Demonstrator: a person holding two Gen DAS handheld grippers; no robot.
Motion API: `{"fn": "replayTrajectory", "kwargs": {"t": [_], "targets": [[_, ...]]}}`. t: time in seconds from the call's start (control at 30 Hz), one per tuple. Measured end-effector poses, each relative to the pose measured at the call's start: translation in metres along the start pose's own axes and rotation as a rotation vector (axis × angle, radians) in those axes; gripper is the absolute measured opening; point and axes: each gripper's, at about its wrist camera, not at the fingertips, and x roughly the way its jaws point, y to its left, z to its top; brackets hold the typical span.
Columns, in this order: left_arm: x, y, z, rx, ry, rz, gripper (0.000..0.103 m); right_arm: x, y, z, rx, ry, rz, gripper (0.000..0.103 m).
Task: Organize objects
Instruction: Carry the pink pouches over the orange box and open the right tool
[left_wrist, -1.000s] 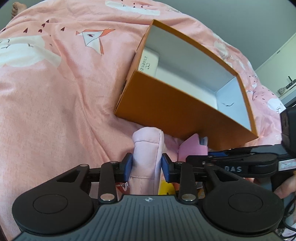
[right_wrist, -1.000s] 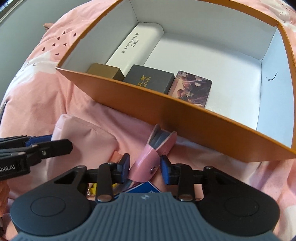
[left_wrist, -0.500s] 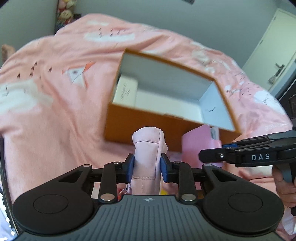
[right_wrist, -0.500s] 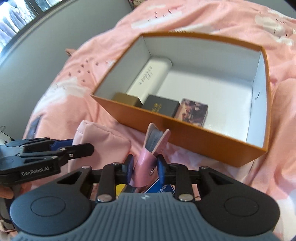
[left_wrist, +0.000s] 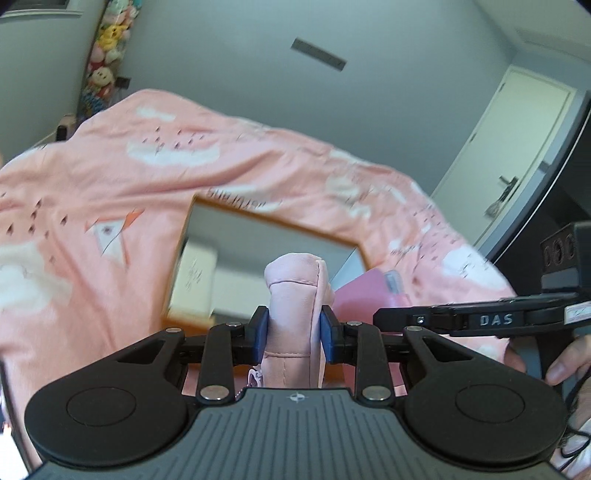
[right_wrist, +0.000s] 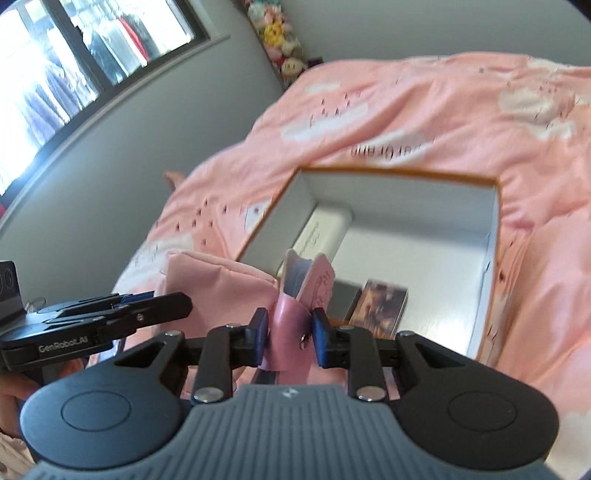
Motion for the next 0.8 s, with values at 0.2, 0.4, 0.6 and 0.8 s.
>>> {"fn": "replayTrajectory", "kwargs": {"t": [0.2,0.4,0.6,0.8], "targets": [[0.02,0.001,0.026,-0.036,-0.031,-0.059,0.032,-0.005,-0.013,0.021,-0.002,-0.065,-0.061,0.025],[0.054,0.014,0.042,-0.067,0.003,-0.059,0.032,0.015,-0.037,0.036,0.031,-0.076,-0.138,0.024],[0.085,0.032,0.045,-0.126,0.048,-0.06,0.032,0.05,-0.065,0.037,0.098,-0.045,-0.215,0.024],[0.105,0.041,0.044,-0.143,0.086,-0.053,0.032,0.09,-0.081,0.027,0.156,0.028,-0.249,0.024]]}}
